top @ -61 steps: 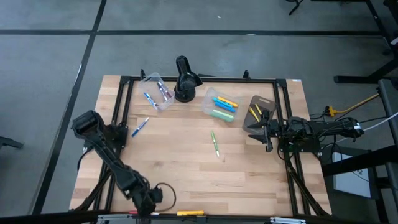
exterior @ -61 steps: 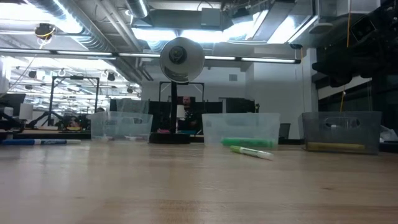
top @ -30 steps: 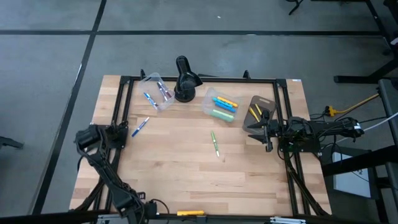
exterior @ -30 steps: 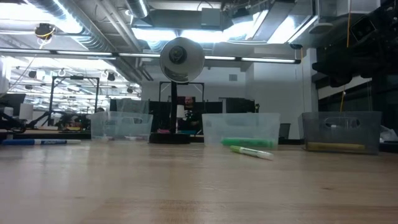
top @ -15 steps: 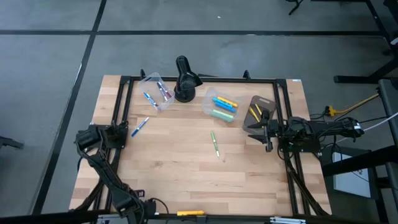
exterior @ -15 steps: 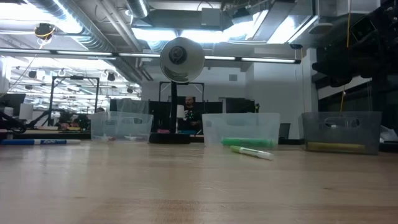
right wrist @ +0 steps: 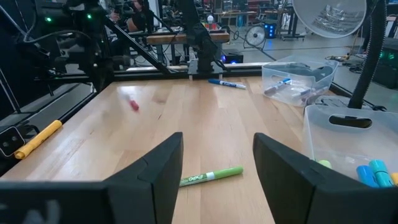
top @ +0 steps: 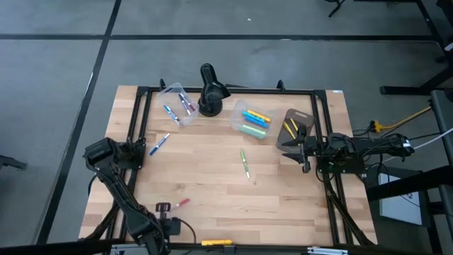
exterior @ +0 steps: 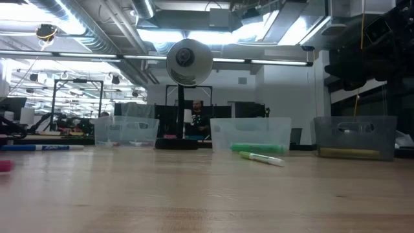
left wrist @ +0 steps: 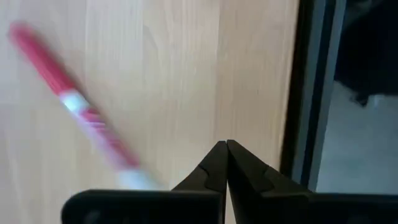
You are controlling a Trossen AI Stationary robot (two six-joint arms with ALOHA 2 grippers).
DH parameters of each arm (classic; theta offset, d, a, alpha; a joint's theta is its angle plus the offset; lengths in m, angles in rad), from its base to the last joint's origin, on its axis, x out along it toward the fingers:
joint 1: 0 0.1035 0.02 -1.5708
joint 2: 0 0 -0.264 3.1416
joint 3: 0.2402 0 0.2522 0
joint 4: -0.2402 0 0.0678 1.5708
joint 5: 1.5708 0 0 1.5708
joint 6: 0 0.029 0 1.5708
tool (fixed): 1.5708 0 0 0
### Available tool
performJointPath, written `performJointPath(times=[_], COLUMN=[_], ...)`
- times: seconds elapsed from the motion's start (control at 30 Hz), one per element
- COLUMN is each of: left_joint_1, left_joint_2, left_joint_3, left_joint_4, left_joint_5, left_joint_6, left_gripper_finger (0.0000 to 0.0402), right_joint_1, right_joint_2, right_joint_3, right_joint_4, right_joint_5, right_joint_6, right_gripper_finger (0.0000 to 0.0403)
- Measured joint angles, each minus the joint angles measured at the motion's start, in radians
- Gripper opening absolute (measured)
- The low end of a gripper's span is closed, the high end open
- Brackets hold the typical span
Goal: Pick & Place Markers
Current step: Put the red marker in the left transparent bin
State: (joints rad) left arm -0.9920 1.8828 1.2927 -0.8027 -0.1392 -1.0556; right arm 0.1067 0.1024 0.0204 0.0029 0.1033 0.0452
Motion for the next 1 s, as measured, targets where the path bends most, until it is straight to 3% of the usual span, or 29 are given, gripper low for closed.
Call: performJointPath(times=[0.33, 0.5, 0.77, 1.0], left_joint_1=[0.02, 0.074, 0.221, 0.346], left_joint_2=[-0.002, -0.002, -0.006, -0.011], left_joint_3=[0.047, 0.047, 0.047, 0.047], left_joint_4=[-0.015, -0.166, -0.283, -0.321], left_joint_5=[-0.007, -0.129, -0.37, -0.442], left_joint_6=[0.09, 0.186, 0.507, 0.738], left_gripper_finger=[0.0002, 0.0006, 0.0009, 0.0047], right_joint_1=[0.0, 0.0, 0.0, 0.0], right_joint_2=[0.0, 0.0, 0.0, 0.0], right_joint_3=[0.0, 0.0, 0.0, 0.0], right_joint_4=[0.0, 0.0, 0.0, 0.0], right_joint_5=[0.0, 0.0, 0.0, 0.0], right_joint_6=[0.0, 0.0, 0.0, 0.0], right_gripper_finger=[0.0194, 0.0194, 0.0194, 0.0194])
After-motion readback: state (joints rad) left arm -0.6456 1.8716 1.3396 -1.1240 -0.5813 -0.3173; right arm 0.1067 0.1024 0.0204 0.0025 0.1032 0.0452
